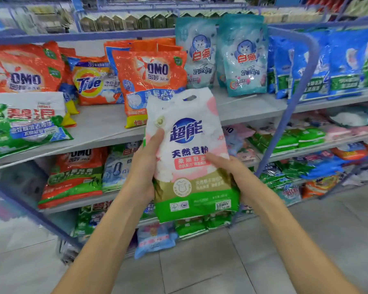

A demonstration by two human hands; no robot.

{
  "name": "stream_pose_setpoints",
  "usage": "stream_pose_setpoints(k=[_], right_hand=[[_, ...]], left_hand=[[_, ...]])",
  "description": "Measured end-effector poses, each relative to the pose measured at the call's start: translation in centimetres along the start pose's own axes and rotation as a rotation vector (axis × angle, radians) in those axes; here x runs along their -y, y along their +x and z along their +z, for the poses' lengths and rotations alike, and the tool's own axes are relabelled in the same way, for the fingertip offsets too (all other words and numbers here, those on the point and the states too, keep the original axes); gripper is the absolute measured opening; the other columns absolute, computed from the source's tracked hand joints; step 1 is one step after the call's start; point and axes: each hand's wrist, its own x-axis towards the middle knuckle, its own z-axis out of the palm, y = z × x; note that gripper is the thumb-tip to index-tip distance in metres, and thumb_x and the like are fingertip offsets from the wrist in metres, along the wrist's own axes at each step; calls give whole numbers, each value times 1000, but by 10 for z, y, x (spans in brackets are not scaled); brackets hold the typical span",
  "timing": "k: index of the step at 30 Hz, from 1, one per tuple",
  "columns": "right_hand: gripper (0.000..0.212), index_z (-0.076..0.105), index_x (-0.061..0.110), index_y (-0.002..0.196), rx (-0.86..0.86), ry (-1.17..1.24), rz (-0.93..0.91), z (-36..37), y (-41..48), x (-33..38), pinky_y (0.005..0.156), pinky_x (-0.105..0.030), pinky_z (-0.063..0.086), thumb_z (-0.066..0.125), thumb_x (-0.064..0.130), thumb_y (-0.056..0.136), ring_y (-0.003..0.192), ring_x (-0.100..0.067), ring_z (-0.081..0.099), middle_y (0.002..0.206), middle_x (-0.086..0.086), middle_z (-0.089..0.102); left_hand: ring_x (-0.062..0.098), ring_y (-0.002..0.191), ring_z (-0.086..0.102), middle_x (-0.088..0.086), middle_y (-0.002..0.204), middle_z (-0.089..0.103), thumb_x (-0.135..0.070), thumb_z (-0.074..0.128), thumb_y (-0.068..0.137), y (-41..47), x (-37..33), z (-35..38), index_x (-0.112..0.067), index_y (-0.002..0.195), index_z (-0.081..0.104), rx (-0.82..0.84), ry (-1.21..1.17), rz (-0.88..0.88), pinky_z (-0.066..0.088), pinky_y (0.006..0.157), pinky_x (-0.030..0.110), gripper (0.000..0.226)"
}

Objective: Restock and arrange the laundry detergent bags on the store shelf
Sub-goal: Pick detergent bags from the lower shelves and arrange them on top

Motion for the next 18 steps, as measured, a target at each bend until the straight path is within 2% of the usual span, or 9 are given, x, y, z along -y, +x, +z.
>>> stream_pose_setpoints(k=[1,3,5,6,9,14,16,18], right_hand=[[41,77,13,109,-19,14,27,-10,-13,-11,85,-42,61,83,34,74,94,-32,76,111,-15,77],[73,68,7,119,-96,3,50,-28,-36,-27,78,-42,63,96,35,57,93,-32,77,109,-15,78],[94,63,8,124,-206,-35,36,-46,-57,-33,83,-48,62,100,36,43,95,-34,76,109,-12,78],[94,63,8,124,-243,-53,19,-55,-67,-33,88,-51,60,101,35,42,96,-35,76,108,-12,78],[73,65,7,117,-335,-17,-13,-87,-92,-32,90,-52,60,98,19,53,92,-35,77,100,-11,80],[64,66,3,118,-434,62,-14,-158,-122,-28,92,-56,58,92,14,60,96,-40,75,104,-15,79],[54,68,5,109,-468,96,-17,-195,-132,-25,93,-57,58,92,8,61,96,-41,74,101,-16,79],[52,69,5,109,-484,117,-19,-234,-140,-18,93,-57,57,91,6,62,98,-43,74,103,-17,78]], left_hand=[[30,104,74,11,113,77,-43,66,95,-1,10,6,-19,129,67,10,-10,-26,58,92,52,42],[31,104,74,11,112,77,-45,65,95,-5,29,21,-20,128,68,50,-4,-74,58,92,53,41],[33,104,74,12,112,77,-45,65,95,-7,47,40,-19,127,68,76,9,-106,57,93,56,42],[34,106,73,13,113,76,-45,66,95,-7,55,51,-18,128,68,86,9,-123,55,95,59,43],[36,108,72,14,117,75,-47,68,93,-8,81,87,-17,130,68,141,22,-154,54,96,61,48],[32,102,74,12,115,76,-45,62,97,-9,128,160,-19,130,66,208,40,-204,62,81,50,42],[32,106,73,11,118,75,-44,60,98,-7,150,195,-18,132,66,220,52,-210,61,86,51,43],[30,108,72,9,119,75,-43,59,99,-4,173,231,-18,132,66,219,61,-211,59,92,49,42]])
